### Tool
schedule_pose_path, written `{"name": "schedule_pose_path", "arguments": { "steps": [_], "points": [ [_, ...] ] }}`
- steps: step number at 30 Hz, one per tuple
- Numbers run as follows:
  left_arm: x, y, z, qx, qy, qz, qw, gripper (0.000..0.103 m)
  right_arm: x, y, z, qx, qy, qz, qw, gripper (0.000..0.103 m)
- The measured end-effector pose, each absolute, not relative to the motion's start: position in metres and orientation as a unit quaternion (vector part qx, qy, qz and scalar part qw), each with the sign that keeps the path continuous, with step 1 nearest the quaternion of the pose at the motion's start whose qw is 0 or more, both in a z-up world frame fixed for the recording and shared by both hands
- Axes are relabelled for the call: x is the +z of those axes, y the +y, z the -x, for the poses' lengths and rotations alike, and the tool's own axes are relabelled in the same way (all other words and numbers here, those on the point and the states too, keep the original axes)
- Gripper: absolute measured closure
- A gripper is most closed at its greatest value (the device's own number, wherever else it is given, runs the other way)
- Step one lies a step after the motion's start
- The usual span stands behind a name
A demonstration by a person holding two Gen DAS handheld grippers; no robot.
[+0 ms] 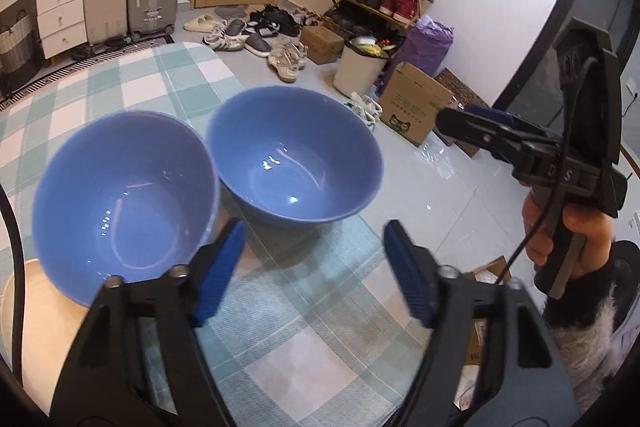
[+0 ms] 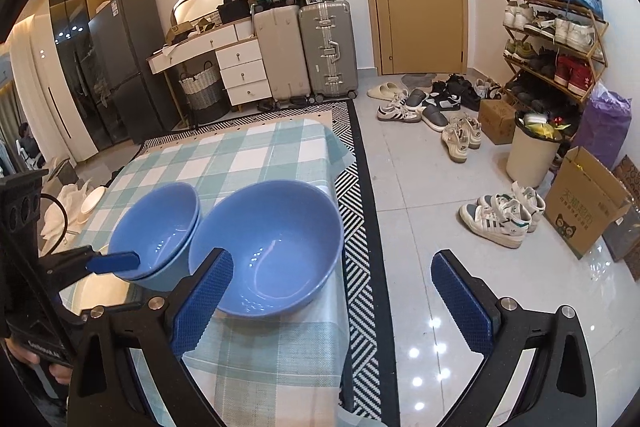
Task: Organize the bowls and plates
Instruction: 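Move both grippers toward the remaining light-blue bowls, then close the right gripper on the single blue bowl's rim while the left gripper grips it too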
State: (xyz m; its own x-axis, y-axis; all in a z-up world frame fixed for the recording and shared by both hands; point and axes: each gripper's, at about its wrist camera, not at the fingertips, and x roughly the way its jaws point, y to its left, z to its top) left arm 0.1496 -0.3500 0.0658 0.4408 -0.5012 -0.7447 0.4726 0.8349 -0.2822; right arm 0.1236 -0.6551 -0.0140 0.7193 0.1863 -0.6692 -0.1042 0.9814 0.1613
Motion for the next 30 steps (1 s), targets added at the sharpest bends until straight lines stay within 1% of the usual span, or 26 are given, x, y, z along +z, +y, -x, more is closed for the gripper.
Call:
{"name": "schedule_pose_path", "arguments": {
  "steps": [4,7,8,12,14,18,20,30],
  "points": [
    [0.055,-0.361,-0.148,-0.286,0.455,0.030,0.843,0.045,-0.026,-0.656,-0.132,0.077,0.381,-0.058,0.920,0.011],
    [0.048,-0.365,-0.150,-0.280,0.458,0.038,0.842,0.048,-0.039,-0.656,-0.140,0.082,0.394,-0.061,0.913,0.023],
    [0.046,-0.364,-0.151,-0.278,0.459,0.043,0.842,0.048,-0.044,-0.655,-0.143,0.081,0.399,-0.061,0.911,0.025],
    [0.035,-0.361,-0.164,-0.263,0.469,0.054,0.841,0.052,-0.058,-0.655,-0.155,0.083,0.411,-0.065,0.905,0.029],
    [0.032,-0.361,-0.168,-0.254,0.470,0.058,0.843,0.052,-0.064,-0.654,-0.161,0.083,0.417,-0.065,0.903,0.033],
    [0.026,-0.359,-0.177,-0.243,0.472,0.059,0.846,0.053,-0.077,-0.651,-0.173,0.089,0.428,-0.066,0.897,0.037],
    [0.023,-0.359,-0.181,-0.238,0.473,0.060,0.846,0.053,-0.082,-0.648,-0.180,0.095,0.432,-0.065,0.894,0.043],
    [0.017,-0.363,-0.193,-0.231,0.472,0.052,0.849,0.054,-0.095,-0.640,-0.201,0.102,0.435,-0.070,0.892,0.057]
  ]
}}
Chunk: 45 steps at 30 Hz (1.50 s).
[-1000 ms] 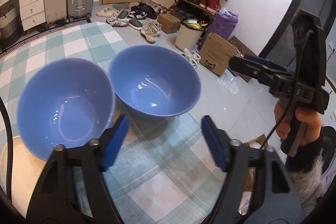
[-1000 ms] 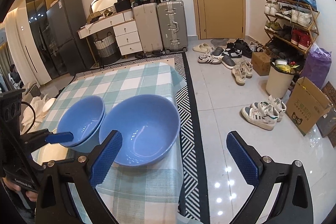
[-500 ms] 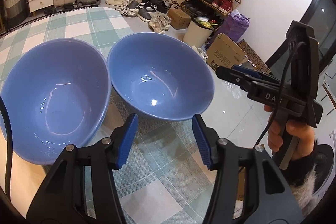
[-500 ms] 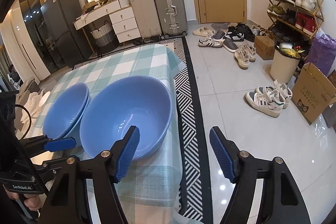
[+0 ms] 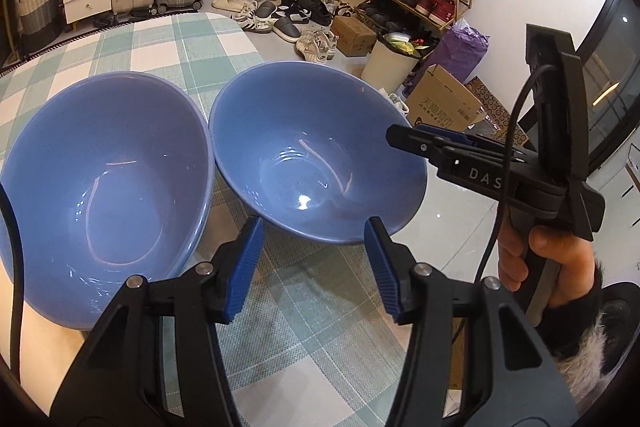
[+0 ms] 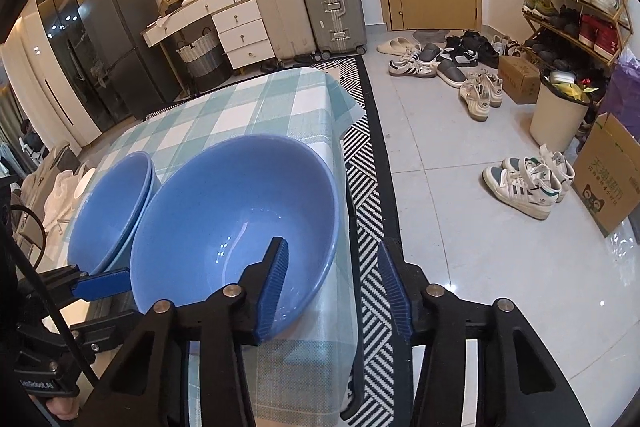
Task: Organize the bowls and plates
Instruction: 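Close the right gripper on the single blue bowl's rim while the left gripper grips it too, then carry the blue bowl with both grippers over the nested blue bowls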
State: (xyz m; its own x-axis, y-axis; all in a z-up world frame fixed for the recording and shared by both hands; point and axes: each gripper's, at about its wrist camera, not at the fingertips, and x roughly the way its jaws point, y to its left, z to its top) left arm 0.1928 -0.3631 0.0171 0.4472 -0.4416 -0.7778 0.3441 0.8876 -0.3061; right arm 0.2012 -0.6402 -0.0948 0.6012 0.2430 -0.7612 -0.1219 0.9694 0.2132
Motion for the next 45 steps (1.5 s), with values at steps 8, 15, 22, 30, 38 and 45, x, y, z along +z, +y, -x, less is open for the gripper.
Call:
{"name": "schedule_pose_path", "arguments": {
  "steps": [8,15,22,30,38,45],
  "points": [
    [0.013,-0.365,-0.197,-0.228,0.475,0.054,0.848,0.054,-0.099,-0.633,-0.209,0.099,0.437,-0.051,0.892,0.077],
    [0.010,-0.365,-0.198,-0.226,0.471,0.062,0.850,0.058,-0.099,-0.631,-0.206,0.094,0.433,-0.034,0.896,0.083],
    [0.011,-0.367,-0.202,-0.230,0.467,0.057,0.852,0.063,-0.098,-0.633,-0.203,0.092,0.433,-0.031,0.896,0.084],
    [0.013,-0.369,-0.199,-0.235,0.461,0.045,0.855,0.064,-0.093,-0.637,-0.197,0.088,0.428,-0.028,0.899,0.084],
    [0.012,-0.372,-0.196,-0.242,0.463,0.043,0.852,0.064,-0.092,-0.638,-0.190,0.083,0.427,-0.024,0.900,0.084],
    [0.010,-0.371,-0.203,-0.243,0.465,0.046,0.850,0.064,-0.095,-0.643,-0.188,0.086,0.428,-0.026,0.899,0.084]
  ]
}}
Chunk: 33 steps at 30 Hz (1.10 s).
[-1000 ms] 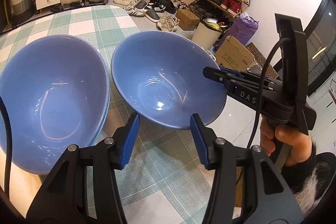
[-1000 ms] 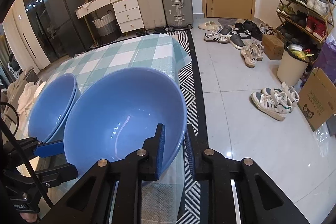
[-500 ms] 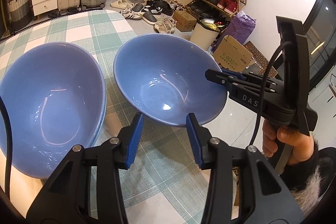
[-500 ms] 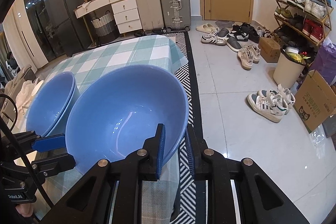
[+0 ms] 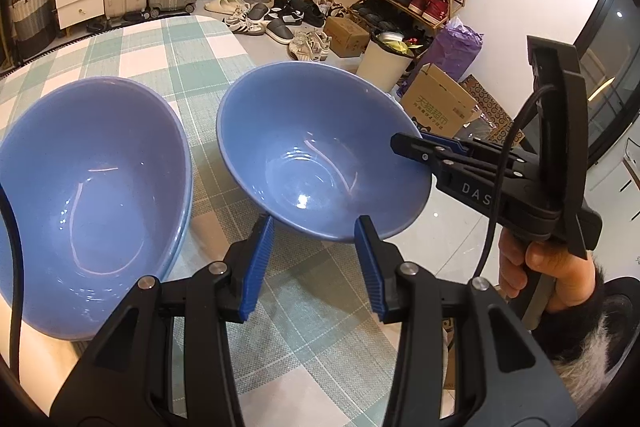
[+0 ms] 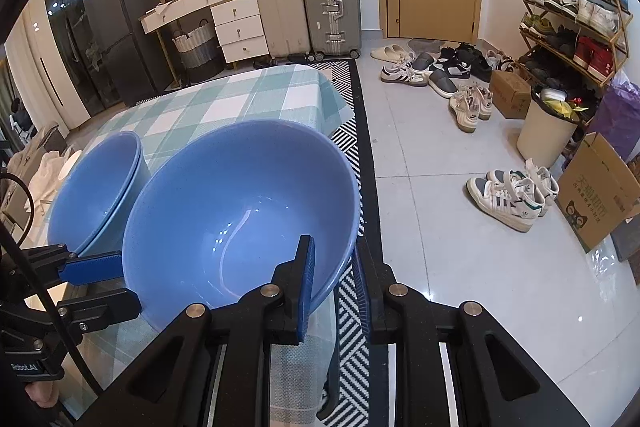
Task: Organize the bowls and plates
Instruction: 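Carry the blue bowl with both grippers over the nested blue bowls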
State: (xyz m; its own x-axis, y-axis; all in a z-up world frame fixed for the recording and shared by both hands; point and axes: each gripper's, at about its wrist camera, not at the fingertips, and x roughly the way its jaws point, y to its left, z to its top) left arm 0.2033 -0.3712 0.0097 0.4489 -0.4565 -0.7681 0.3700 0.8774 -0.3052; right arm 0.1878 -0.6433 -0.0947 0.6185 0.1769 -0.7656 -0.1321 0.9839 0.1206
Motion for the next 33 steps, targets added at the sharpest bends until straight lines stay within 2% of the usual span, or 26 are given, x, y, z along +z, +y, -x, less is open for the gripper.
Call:
{"name": "schedule_pose_path", "arguments": {
  "steps": [17,33],
  "points": [
    [0.017,-0.369,-0.202,-0.239,0.448,0.033,0.861,0.067,-0.091,-0.641,-0.187,0.076,0.422,-0.017,0.903,0.084],
    [0.055,-0.352,-0.181,-0.253,0.413,0.029,0.874,0.067,-0.058,-0.630,-0.166,0.072,0.391,-0.005,0.917,0.084]
  ]
}}
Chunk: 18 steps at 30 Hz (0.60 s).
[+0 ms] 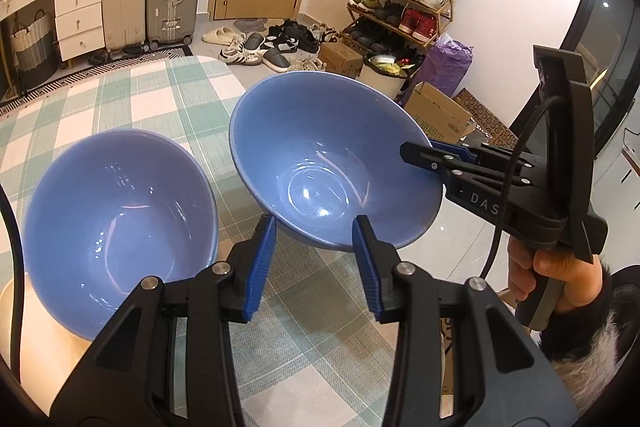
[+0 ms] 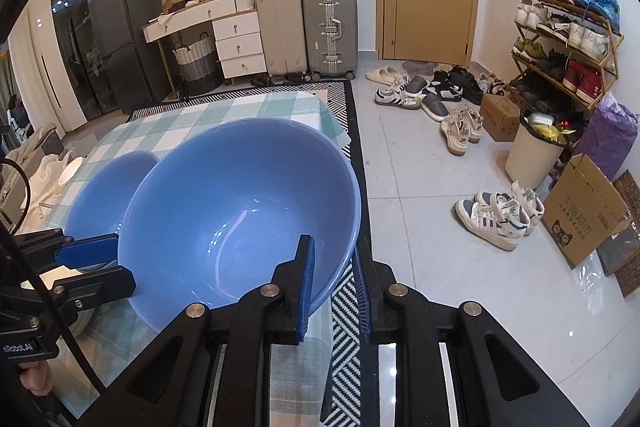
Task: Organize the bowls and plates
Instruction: 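Carry the blue bowl with both grippers over the nested blue bowls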
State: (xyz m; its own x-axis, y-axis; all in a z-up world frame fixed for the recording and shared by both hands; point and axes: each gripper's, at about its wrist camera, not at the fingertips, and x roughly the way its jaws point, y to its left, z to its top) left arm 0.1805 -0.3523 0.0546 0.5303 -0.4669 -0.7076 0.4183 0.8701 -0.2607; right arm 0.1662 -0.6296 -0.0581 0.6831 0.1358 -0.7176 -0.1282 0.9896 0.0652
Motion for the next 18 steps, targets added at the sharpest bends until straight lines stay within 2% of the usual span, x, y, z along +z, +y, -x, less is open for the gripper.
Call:
{"name": "schedule_pose_path", "arguments": {
  "steps": [18],
  "points": [
    [0.108,-0.309,-0.140,-0.245,0.376,0.033,0.893,0.067,-0.009,-0.581,-0.145,0.085,0.357,0.018,0.930,0.084]
  ]
}}
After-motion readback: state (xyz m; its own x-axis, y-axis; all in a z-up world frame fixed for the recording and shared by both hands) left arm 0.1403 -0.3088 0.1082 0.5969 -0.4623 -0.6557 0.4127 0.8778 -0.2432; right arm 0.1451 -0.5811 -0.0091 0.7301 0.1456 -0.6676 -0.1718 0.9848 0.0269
